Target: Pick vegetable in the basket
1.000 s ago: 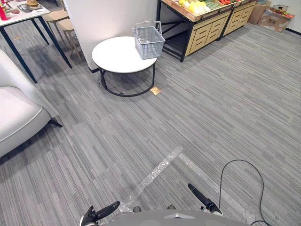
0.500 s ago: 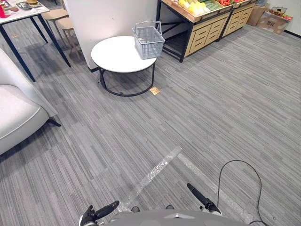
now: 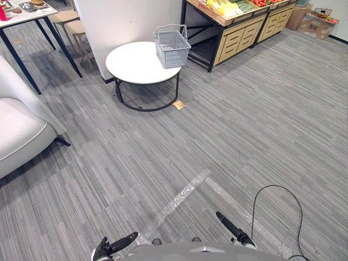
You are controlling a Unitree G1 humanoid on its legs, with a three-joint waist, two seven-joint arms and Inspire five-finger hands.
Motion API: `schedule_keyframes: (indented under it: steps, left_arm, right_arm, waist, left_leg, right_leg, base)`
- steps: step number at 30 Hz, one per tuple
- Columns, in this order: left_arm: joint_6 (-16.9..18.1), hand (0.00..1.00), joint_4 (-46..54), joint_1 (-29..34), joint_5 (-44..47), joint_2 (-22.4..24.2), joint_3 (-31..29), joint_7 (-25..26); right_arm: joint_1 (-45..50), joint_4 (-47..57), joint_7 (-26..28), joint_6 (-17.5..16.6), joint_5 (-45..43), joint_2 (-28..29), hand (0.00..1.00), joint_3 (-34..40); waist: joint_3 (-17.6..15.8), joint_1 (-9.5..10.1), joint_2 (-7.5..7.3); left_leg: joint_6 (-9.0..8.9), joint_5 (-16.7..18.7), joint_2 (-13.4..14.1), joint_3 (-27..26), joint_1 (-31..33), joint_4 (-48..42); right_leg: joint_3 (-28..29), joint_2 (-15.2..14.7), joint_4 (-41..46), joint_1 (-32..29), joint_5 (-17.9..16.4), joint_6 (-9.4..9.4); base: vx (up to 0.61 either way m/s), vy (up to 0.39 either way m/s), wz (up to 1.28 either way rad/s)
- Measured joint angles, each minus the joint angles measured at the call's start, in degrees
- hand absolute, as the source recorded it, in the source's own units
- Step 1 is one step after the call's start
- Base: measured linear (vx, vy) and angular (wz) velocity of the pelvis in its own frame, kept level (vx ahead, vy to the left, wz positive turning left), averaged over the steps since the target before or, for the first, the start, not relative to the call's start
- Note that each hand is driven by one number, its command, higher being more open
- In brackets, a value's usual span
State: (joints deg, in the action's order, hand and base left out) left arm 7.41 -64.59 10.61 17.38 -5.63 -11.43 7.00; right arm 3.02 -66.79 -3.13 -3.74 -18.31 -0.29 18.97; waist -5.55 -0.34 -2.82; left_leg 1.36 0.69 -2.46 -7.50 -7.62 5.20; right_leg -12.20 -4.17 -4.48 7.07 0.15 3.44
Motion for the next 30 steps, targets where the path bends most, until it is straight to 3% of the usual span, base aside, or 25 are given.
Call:
schedule_keyframes:
  steps: [30]
  left_arm:
    - [0.1,1.00,-0.1,-0.1,0.0,-0.7,2.2,0.0]
  right_arm:
    - [0.0,-0.1,0.1,0.0,0.0,0.0,1.00,0.1]
  waist:
    - [0.0,-0.02,-0.07]
  left_leg:
    - [0.01,-0.2,-0.2,0.6,0.2,0.0]
  right_leg:
    - [-0.6,-0.2,0.0,0.0,0.0,0.00]
  base:
    - [0.00,0.000,0.01]
